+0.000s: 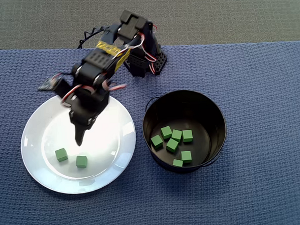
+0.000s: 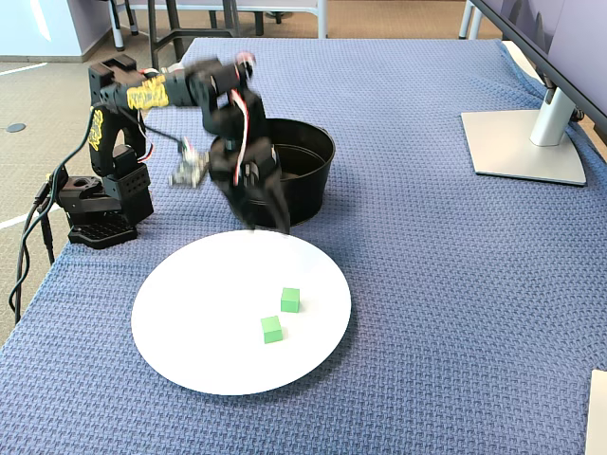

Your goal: Pick up the green cubes from the white plate and place them in the black recipient

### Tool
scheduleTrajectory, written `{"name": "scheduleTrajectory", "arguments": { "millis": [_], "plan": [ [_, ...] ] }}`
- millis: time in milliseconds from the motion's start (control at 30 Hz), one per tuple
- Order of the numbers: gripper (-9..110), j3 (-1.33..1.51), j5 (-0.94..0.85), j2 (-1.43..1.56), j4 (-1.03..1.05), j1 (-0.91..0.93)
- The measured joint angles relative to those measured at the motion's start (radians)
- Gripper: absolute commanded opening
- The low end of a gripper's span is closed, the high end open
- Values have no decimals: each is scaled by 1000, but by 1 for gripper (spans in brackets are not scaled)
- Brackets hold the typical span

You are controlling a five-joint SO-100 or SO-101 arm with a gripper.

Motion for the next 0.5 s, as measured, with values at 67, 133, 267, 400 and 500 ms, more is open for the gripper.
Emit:
{"name": "scheduleTrajectory", "arguments": {
  "millis": [67,133,267,400,500],
  "plan": [
    [26,-46,-20,-78,0,15],
    [26,-103,-35,-158,15,20],
    [26,-241,-54,-295,60,20],
    [25,-316,-64,-370,74,20],
    [24,-380,-74,-434,86,20]
  ]
}}
